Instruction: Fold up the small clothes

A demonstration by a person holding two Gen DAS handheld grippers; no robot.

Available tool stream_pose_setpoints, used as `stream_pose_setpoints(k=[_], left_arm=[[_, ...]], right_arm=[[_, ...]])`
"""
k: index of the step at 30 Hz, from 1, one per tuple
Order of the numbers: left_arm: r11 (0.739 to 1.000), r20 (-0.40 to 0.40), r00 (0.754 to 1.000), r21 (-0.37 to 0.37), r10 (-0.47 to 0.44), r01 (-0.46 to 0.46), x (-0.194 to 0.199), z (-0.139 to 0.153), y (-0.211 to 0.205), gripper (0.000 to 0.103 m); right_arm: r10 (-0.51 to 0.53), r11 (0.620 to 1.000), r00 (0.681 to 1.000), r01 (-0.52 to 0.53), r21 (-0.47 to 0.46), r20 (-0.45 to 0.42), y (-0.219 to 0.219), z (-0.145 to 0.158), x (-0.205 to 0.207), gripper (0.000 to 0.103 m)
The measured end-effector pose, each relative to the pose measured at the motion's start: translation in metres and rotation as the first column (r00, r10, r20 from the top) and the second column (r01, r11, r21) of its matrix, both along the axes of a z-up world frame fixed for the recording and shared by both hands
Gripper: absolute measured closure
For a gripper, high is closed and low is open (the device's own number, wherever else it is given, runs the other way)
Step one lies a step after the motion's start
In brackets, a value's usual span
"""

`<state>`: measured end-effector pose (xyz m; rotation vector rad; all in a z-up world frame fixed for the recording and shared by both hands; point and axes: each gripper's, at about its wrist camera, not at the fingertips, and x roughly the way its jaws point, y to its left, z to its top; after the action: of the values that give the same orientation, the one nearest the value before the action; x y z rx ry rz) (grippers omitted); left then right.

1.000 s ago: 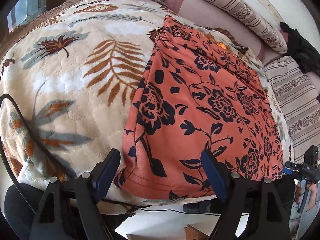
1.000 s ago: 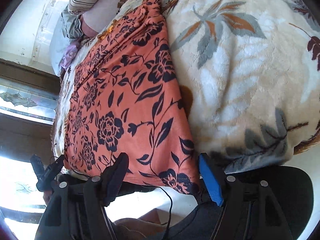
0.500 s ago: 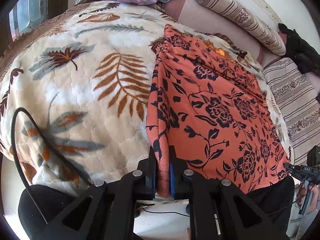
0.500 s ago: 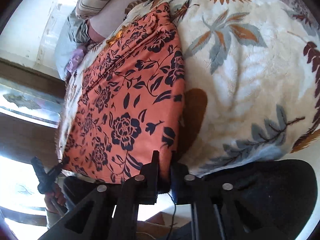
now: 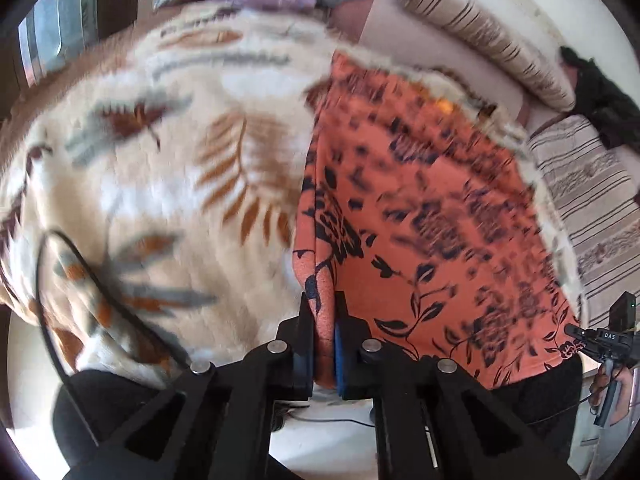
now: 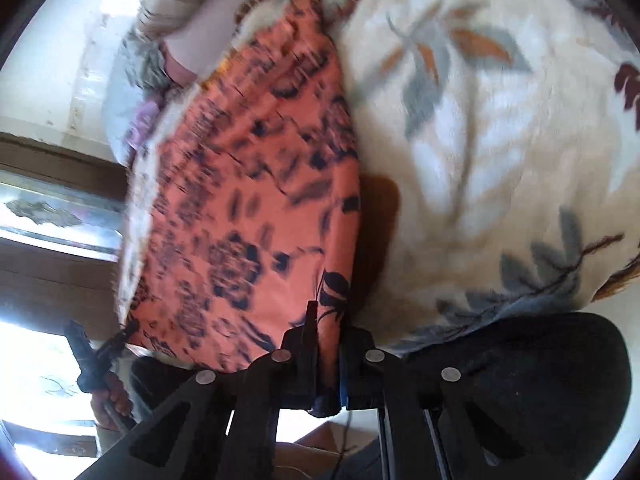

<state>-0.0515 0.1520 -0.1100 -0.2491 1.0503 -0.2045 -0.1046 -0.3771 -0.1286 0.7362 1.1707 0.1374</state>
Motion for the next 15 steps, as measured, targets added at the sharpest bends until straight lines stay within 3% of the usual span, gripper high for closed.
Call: stream_pose_setpoints(k=[3, 5, 7, 8, 10, 13, 15], left_arm=[[1.000, 0.021, 1.000, 0.003, 0.003, -0.003, 0.002, 0.009, 0.002, 0.095], [1.000, -0.072, 0.997, 0.019, 0.018, -0.016, 0.009, -0.018, 0.003, 0.095], [0.998, -0.199, 0.979, 0.042, 0.043, -0.035, 0.014, -0.053, 0.005, 0.095], [0.998, -0.204, 0.977, 0.042, 0.052, -0.045, 0.013, -0.058, 0.005, 0.095], [0.999, -0.169, 0.984, 0.017, 0.051, -0.049, 0.012, -0.044, 0.005, 0.095], [0.999, -0.056, 0.998, -0.028, 0.024, -0.026, 0.018, -0.002, 0.006, 0.095], [0.999, -0.028, 0.999, -0.025, 0.028, -0.029, 0.025, 0.011, 0.009, 0.095]], right_arm=[[-0.022, 0.999, 0.998, 0.020, 0.027, 0.050, -0.007, 0.018, 0.000, 0.096], [-0.022, 0.999, 1.000, 0.022, 0.030, 0.011, -0.011, 0.002, 0.002, 0.096], [-0.028, 0.999, 0.997, 0.032, 0.043, -0.076, -0.011, -0.026, 0.004, 0.096], [-0.029, 0.998, 0.994, 0.035, 0.055, -0.109, -0.011, -0.037, 0.004, 0.096], [-0.031, 0.997, 0.995, 0.038, 0.073, -0.093, -0.011, -0.033, 0.005, 0.096], [-0.042, 0.994, 0.999, 0.044, 0.105, -0.019, -0.016, -0.004, 0.014, 0.096], [-0.040, 0.994, 0.999, 0.037, 0.107, 0.028, -0.019, 0.015, 0.024, 0.096]])
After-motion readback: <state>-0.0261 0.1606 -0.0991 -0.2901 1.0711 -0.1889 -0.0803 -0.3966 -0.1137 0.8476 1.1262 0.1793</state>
